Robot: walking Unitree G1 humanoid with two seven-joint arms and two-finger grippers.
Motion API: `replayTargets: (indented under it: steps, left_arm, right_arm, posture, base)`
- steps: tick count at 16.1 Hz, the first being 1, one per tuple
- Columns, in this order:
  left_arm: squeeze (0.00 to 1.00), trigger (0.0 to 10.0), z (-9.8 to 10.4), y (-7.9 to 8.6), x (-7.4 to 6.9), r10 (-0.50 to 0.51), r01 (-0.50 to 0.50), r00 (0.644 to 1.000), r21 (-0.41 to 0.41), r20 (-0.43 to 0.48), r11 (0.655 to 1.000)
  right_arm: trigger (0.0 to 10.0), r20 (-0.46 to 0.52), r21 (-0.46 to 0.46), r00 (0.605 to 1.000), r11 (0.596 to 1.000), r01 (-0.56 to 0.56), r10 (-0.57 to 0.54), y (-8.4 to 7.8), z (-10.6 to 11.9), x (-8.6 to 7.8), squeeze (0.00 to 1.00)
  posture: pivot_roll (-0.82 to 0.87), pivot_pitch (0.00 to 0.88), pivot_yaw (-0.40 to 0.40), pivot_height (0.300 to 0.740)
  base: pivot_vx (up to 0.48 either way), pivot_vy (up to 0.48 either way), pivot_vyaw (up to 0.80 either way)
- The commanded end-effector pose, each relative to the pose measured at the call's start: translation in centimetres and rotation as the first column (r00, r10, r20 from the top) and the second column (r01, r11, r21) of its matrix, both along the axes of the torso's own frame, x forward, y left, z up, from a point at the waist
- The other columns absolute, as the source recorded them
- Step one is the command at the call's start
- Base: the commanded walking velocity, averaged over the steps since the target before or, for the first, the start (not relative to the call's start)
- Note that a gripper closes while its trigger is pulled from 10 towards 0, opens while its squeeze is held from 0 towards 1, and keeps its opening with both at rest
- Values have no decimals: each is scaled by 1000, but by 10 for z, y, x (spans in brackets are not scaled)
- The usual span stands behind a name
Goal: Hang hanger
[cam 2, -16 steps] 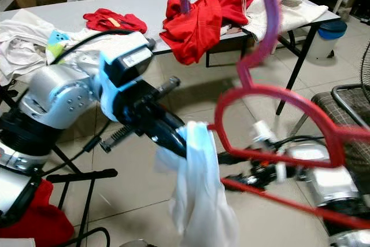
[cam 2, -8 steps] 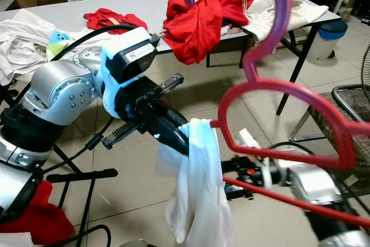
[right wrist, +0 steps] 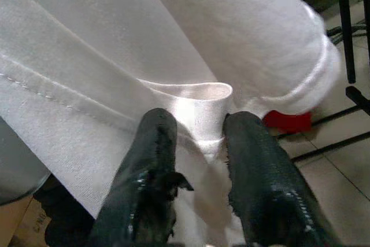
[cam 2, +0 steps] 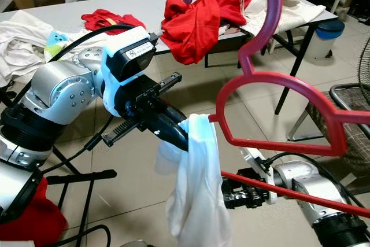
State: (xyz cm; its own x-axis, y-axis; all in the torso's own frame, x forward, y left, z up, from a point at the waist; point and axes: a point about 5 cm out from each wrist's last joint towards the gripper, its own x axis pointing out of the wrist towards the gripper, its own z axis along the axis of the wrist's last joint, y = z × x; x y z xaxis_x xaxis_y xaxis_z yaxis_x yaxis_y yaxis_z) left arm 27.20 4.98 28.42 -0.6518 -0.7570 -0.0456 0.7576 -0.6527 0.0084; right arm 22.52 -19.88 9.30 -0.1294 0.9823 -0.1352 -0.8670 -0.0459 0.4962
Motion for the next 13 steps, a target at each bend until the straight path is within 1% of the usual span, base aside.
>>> replayTargets:
  steps: [1,9,10,11,12,13]
  left_arm:
    - [0,0,13,1,0,-8,10,999,-24,43,1000]
    - [0,0,11,3,3,16,-15,999,-27,35,1000]
    - [0,0,10,4,5,31,-30,999,-31,34,999]
    - [0,0,8,7,9,61,-60,998,-35,33,998]
    - [0,0,4,10,15,116,-114,993,-40,33,993]
    - [0,0,1,13,17,150,-149,988,-40,33,988]
  right_arm:
    - [0,-3,17,1000,1000,0,1,0,2,1,0]
    - [0,-21,16,999,999,49,-48,-1,1,1,0]
    - [0,-21,17,998,998,62,-62,-2,1,1,0]
    - [0,-16,20,995,995,99,-99,-5,2,1,0]
    - [0,-3,25,988,988,155,-155,-9,3,2,0]
    - [0,8,25,982,982,187,-187,-11,3,1,0]
  posture:
    - [-60,0,117,740]
    - [-67,0,122,740]
    - [-67,0,122,740]
    - [-73,0,123,740]
    - [-73,0,123,740]
    - [-83,0,125,740]
  base:
    - [0,0,0]
    - [0,0,0]
    - [0,0,0]
    - [0,0,0]
    - [0,0,0]
    - [0,0,0]
